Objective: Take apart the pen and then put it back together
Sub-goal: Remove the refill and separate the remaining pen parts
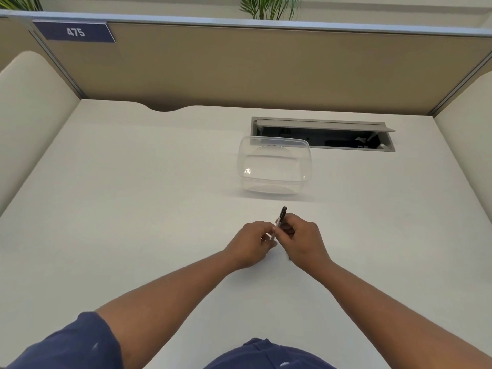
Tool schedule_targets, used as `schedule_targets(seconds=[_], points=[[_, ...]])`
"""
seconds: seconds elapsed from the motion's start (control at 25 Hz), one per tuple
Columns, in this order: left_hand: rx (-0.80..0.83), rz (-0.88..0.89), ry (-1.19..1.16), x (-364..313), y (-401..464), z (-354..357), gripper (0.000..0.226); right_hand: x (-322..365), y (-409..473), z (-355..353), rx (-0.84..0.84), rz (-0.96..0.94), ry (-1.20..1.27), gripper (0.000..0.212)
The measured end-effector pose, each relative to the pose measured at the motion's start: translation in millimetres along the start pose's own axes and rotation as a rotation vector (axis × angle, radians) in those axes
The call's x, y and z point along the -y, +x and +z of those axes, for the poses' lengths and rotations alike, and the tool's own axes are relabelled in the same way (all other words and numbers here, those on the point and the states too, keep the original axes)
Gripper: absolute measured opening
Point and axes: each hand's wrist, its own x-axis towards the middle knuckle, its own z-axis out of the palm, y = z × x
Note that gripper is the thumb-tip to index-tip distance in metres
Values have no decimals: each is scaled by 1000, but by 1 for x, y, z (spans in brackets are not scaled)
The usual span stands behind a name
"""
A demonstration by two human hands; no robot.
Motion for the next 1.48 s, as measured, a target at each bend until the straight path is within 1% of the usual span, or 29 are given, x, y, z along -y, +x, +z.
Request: schedule_targets(seconds=[0.2,0.32,0.4,0.52,0.68,0.88,1.0,1.08,1.12,1.16,1.24,1.28,1.32,1.36,1.44,1.48], points=[[-41,20,-25,1,-3,2,12,-2,-3,0,22,18,56,5],[-71,-70,-155,3,-4,3,14,-6,-6,1,39,36,39,9],[-93,-147,-307,3,-3,2,10,-8,-6,1,78,54,-30,12],[-112,-249,-633,-1,-4,-4,7,-12,-6,4,128,60,-124,15],[-95,-299,-844,-7,-9,-11,8,-12,-6,10,145,81,-100,13],[-84,-385,-992,-8,-12,-15,7,-11,-6,13,133,129,-42,11],[-62,-383,-984,-10,-14,-14,9,-10,-6,15,130,168,24,9],[-55,-365,-925,-10,-15,-14,11,-9,-7,16,122,173,39,11],[-50,-371,-859,-9,-16,-15,14,-8,-8,16,118,173,33,12],[-37,-391,-762,-8,-17,-18,20,-8,-8,16,110,170,17,15],[-22,-425,-489,-9,-18,-23,35,-9,-8,15,93,165,-35,18],[-44,-396,-318,-8,-20,-25,38,-9,-7,14,89,169,-60,17],[-93,-325,-125,-9,-21,-26,37,-9,-7,12,90,170,-83,14],[-156,-205,77,-10,-23,-27,33,-10,-7,10,93,162,-104,12],[-276,160,443,-7,-27,-29,18,-8,-10,8,111,133,-145,10],[-290,305,609,-3,-28,-29,25,-6,-12,8,120,111,-166,10]])
